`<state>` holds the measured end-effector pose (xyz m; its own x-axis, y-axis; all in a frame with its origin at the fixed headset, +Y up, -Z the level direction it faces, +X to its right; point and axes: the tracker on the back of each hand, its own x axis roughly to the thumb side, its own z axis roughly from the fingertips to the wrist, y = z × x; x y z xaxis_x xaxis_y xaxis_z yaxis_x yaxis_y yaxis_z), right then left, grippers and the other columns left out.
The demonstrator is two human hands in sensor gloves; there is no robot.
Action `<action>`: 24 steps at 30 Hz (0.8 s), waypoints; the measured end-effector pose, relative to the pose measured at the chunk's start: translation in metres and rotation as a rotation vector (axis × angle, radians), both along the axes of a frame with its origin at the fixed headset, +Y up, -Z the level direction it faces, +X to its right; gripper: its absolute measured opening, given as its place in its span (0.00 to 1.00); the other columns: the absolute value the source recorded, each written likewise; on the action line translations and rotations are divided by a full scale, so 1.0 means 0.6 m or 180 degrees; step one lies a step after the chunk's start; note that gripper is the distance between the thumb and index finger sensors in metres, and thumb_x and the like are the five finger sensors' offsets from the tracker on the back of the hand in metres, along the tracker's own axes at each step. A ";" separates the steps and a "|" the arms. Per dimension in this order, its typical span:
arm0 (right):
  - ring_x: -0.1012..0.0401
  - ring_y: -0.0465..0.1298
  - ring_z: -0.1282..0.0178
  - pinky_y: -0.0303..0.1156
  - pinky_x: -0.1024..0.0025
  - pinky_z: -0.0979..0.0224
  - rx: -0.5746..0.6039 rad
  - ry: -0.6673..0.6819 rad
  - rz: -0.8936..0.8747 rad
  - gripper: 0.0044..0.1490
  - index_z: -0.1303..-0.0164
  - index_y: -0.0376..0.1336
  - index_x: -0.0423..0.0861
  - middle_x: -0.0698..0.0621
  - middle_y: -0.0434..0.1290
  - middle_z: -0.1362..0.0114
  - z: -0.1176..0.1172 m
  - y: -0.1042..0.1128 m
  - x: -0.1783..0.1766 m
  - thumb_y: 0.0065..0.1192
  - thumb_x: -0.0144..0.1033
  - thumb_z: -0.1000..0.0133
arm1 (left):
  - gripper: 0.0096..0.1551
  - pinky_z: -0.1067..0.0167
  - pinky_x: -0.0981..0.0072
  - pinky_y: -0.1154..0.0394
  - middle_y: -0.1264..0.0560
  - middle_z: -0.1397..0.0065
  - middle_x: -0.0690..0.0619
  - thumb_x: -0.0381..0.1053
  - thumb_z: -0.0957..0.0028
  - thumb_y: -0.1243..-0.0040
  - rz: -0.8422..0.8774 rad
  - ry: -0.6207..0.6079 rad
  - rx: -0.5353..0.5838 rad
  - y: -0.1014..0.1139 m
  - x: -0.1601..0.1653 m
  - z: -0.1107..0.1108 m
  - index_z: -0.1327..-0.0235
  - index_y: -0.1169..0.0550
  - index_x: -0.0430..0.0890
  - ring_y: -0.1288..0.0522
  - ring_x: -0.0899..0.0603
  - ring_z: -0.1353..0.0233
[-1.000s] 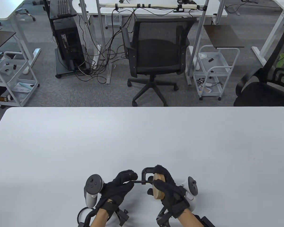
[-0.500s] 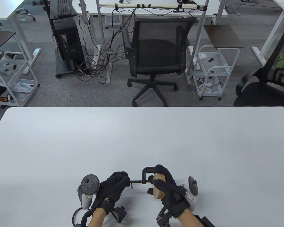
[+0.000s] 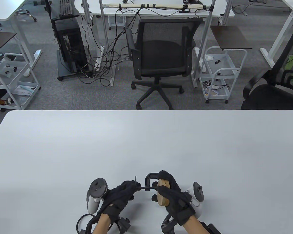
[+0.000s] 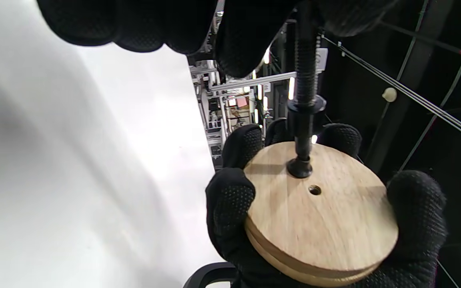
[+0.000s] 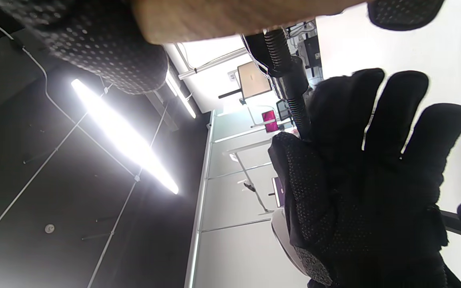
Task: Screw the clamp shut
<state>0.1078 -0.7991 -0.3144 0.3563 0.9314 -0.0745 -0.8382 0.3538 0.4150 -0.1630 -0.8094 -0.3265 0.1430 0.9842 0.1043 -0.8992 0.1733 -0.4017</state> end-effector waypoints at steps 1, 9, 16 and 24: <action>0.34 0.51 0.24 0.62 0.32 0.37 -0.0005 0.0004 -0.0008 0.49 0.20 0.50 0.51 0.49 0.44 0.15 0.000 0.000 0.000 0.72 0.57 0.43 | 0.34 0.36 0.34 0.33 0.41 0.19 0.34 0.63 0.39 0.47 0.0006 0.0007 0.0034 0.002 0.000 0.000 0.26 0.28 0.45 0.40 0.25 0.24; 0.34 0.51 0.24 0.62 0.32 0.37 -0.0022 0.0019 0.0029 0.49 0.20 0.50 0.51 0.49 0.44 0.15 0.001 -0.001 -0.001 0.72 0.57 0.43 | 0.24 0.35 0.32 0.33 0.37 0.18 0.39 0.48 0.47 0.35 0.0023 0.0091 0.0459 0.022 -0.002 0.002 0.36 0.22 0.59 0.39 0.26 0.23; 0.34 0.51 0.24 0.62 0.32 0.37 -0.0018 -0.0004 0.0041 0.49 0.20 0.50 0.51 0.49 0.44 0.15 0.000 -0.002 -0.002 0.72 0.57 0.43 | 0.25 0.36 0.32 0.33 0.37 0.19 0.38 0.49 0.46 0.36 -0.0001 0.0087 0.0423 0.022 0.000 0.003 0.33 0.24 0.57 0.38 0.26 0.23; 0.34 0.51 0.24 0.62 0.32 0.37 -0.0015 -0.0047 0.0009 0.49 0.20 0.50 0.51 0.49 0.45 0.15 0.000 -0.001 0.000 0.72 0.57 0.43 | 0.41 0.36 0.33 0.33 0.40 0.19 0.34 0.60 0.44 0.37 -0.0004 0.0038 0.0089 0.012 -0.006 0.002 0.21 0.34 0.46 0.40 0.24 0.24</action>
